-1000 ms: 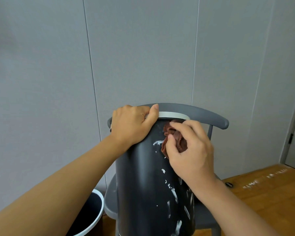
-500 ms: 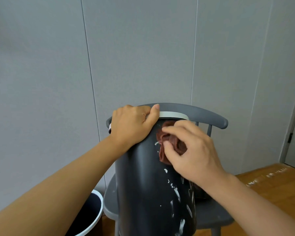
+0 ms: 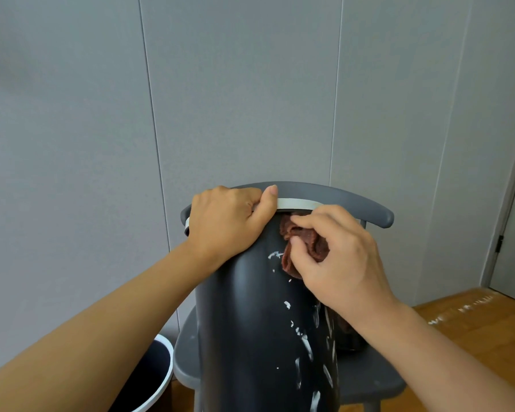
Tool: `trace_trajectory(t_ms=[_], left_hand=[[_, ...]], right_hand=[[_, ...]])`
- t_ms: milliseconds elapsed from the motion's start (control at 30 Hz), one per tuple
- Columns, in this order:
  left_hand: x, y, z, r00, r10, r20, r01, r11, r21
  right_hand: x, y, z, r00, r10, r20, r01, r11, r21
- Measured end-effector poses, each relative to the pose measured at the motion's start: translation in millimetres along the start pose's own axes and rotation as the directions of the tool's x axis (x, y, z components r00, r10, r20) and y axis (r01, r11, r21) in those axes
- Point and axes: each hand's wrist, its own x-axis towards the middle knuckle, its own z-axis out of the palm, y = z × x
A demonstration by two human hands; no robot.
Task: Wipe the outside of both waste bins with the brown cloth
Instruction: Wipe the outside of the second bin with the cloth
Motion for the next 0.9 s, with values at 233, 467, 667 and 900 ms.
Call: trace_trajectory(t_ms=[233,467,667,900], left_hand=[[3,4,2,1.000,-0.006,0.013,0.006,1.000,-0.013],[1,2,2,1.000,-0.015,0.017,0.016,1.000,-0.024],[4,-4,1,0.996,-0.064,0.066,0.066,0.997,-0.041],[6,-2,3,0.996,-0.042,0.079,0.043,0.999,-0.017]], right_hand=[[-18,-22,3,0.954,-0.268,0.136,0.276,0.960,-0.048],[-4,3,2,0.998,-0.062,0.016,0.062,0.998,0.005],[-48,-7,-7,0.921,-0.332,0.206,0.325,0.943,0.065],[8,-2,-6,0.972,-0.182,0.148,0.178,0.983,0.043]])
